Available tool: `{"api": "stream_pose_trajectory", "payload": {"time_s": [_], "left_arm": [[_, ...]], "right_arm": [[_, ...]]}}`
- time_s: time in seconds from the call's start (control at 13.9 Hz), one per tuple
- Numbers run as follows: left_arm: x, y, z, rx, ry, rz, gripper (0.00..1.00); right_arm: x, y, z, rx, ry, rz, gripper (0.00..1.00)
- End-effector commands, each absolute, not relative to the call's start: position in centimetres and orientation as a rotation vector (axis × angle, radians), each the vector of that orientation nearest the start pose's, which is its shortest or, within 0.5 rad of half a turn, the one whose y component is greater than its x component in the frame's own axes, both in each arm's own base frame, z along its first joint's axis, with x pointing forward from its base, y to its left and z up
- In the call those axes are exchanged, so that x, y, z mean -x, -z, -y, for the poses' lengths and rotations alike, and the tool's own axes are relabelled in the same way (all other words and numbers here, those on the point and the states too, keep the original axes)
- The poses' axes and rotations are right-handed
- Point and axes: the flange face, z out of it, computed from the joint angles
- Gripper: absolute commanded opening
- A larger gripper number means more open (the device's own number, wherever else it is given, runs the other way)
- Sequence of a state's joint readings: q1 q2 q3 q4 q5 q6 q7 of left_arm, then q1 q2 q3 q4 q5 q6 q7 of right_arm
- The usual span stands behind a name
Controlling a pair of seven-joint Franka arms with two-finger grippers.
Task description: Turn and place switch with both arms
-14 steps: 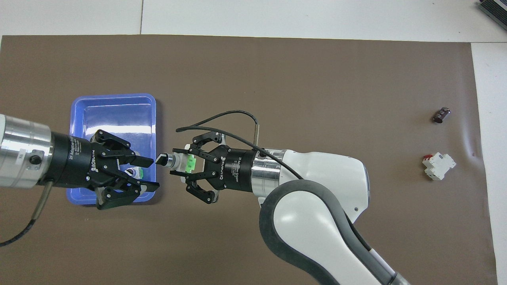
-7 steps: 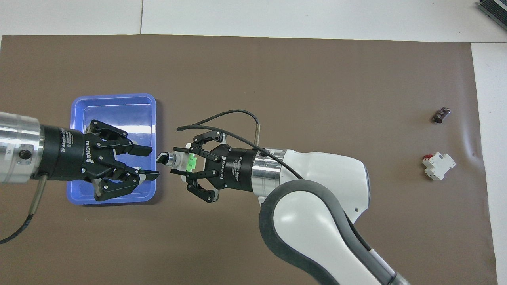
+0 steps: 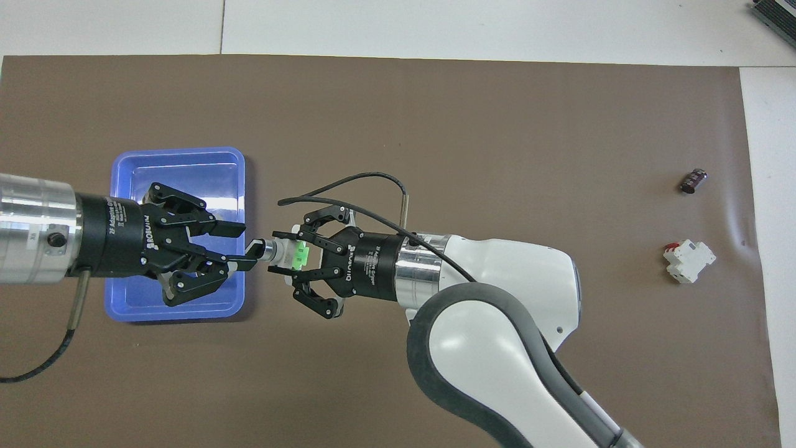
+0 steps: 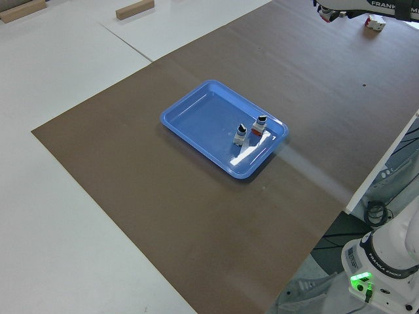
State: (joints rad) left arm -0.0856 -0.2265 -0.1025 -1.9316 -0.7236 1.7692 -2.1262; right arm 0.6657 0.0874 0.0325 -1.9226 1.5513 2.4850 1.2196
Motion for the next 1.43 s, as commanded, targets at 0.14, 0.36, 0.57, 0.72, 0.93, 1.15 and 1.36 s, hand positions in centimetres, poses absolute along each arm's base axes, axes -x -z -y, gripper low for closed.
{"api": "stream_pose_trajectory", "payload": {"time_s": [0.14,0.36,0.57,0.72,0.93,1.15,1.36], "left_arm": [[-46.4,-60.6,15.7,-1.366,0.847,-2.276,0.19],[-46.4,-60.8,15.8,-1.360,0.857,-2.268,0.05],[-46.4,-60.8,15.9,-1.372,0.857,-2.255,0.00],[-46.4,-60.8,15.9,-1.392,0.850,-2.237,0.00],[-46.4,-60.9,16.0,-1.418,0.845,-2.215,0.00],[-46.2,-60.9,16.7,-1.423,0.851,-2.205,0.00],[-46.2,-60.8,17.4,-1.424,0.838,-2.198,0.00]], "right_arm": [[-47.5,-49.6,-39.6,1.360,-0.853,-1.482,0.00],[-47.6,-49.6,-39.5,1.359,-0.852,-1.483,0.00],[-47.6,-49.6,-39.5,1.359,-0.852,-1.483,0.00],[-47.6,-49.6,-39.5,1.359,-0.852,-1.483,0.00],[-47.6,-49.6,-39.5,1.359,-0.852,-1.483,0.00],[-47.6,-49.6,-39.5,1.358,-0.851,-1.484,0.00],[-47.6,-49.6,-39.5,1.359,-0.852,-1.483,0.00]]}}
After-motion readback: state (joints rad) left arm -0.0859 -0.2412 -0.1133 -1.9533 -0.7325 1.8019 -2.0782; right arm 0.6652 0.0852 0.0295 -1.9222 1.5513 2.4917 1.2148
